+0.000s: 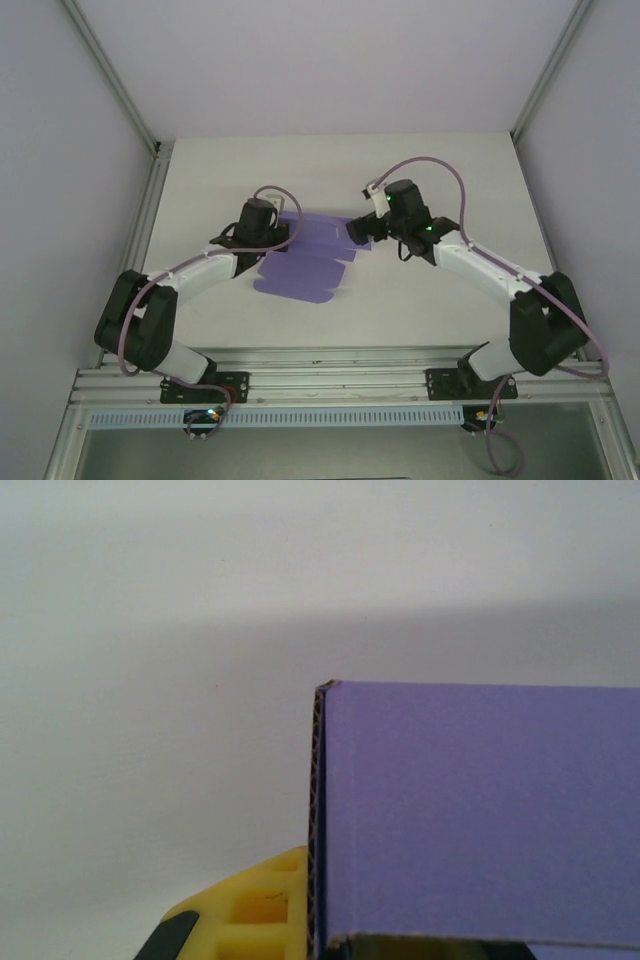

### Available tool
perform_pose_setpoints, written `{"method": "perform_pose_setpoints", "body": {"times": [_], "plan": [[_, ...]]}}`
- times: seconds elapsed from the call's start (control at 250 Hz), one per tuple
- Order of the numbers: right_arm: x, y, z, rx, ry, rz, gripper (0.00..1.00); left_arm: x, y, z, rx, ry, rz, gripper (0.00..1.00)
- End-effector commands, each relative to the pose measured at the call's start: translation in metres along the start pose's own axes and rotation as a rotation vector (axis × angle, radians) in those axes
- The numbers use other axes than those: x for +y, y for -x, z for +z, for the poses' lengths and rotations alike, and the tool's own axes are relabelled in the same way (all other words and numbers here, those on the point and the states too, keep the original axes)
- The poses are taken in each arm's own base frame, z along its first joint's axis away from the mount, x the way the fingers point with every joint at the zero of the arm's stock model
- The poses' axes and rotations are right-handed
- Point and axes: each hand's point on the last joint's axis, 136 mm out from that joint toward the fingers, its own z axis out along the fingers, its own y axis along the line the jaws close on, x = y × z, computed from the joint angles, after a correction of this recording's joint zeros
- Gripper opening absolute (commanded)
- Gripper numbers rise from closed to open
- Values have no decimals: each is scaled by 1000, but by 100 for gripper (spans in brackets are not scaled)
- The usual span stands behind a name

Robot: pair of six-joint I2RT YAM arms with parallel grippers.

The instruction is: Assemble paper box

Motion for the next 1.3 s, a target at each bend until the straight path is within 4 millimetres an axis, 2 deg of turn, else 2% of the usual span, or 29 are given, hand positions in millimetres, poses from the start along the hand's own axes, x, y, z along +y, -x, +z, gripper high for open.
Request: {"method": "perform_pose_setpoints", "body": {"times": [0.0, 0.112, 0.228, 0.323, 0.423, 0.579, 0.683, 0.859, 0.99, 1.054, 1.158, 1.298], "plan": [[25, -1, 8, 36, 81, -42, 100, -3, 1, -5, 0, -12, -23, 0], [26, -7, 20, 67, 70, -42, 100, -5, 0, -5, 9, -22, -25, 0], [23, 3, 30, 32, 31, -8, 100, -11, -2, -4, 15, -51, -26, 0], [6, 18, 34, -51, -101, 92, 100, -16, -4, -4, 17, -61, -28, 0], [-18, 23, 36, -135, -248, 258, 100, -15, -9, -2, 22, -49, -47, 0], [-6, 30, 38, -224, -271, 364, 100, -18, -10, 1, 24, -53, -74, 0], [-4, 32, 29, -240, -389, 372, 100, -19, -6, 2, 18, -40, -95, 0], [-12, 26, 8, -256, -551, 409, 100, -21, -4, 2, 9, -37, -119, 0], [-20, 9, -13, -184, -590, 395, 100, -17, -6, 1, 7, -26, -128, 0], [-17, -1, -20, -139, -552, 357, 100, -14, -4, 0, -1, -18, -134, 0], [-14, -28, -36, -78, -496, 339, 99, -9, 0, -3, -14, -21, -157, 0], [-31, -71, -61, -11, -484, 384, 100, -7, 8, -9, -40, -67, -196, 0]]}}
